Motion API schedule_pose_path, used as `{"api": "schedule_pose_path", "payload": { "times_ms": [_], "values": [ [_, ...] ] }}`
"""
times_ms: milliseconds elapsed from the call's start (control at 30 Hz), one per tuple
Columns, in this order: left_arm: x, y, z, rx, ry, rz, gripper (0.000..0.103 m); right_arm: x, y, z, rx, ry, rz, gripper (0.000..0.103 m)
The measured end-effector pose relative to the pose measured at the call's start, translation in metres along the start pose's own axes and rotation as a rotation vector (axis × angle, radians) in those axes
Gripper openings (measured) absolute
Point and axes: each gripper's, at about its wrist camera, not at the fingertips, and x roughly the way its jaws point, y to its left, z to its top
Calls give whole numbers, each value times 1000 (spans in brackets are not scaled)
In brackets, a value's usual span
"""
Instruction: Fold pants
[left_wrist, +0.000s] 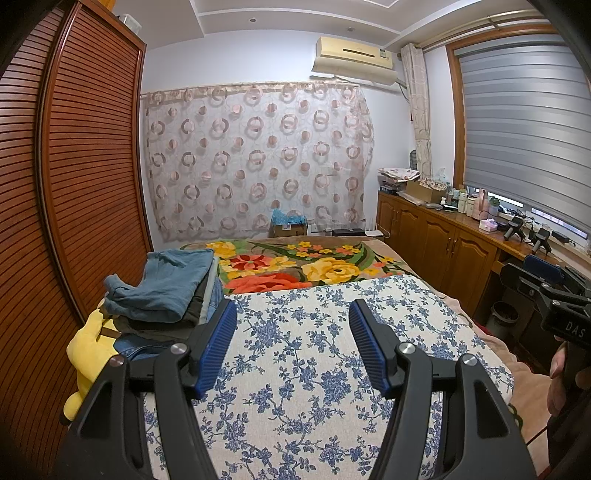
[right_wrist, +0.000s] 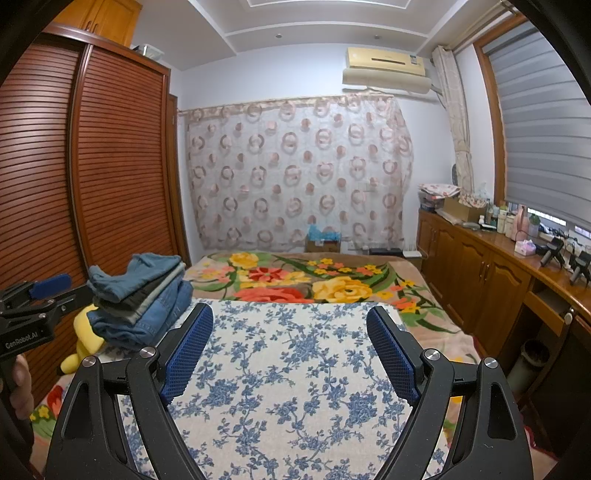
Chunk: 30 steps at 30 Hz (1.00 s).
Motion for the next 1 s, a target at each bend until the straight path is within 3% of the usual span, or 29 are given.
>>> {"api": "schedule_pose_path", "payload": {
  "times_ms": [1000],
  "values": [
    [1, 3, -2, 0, -2, 0, 63, 0, 0, 1, 0, 1, 0, 87]
  ]
}}
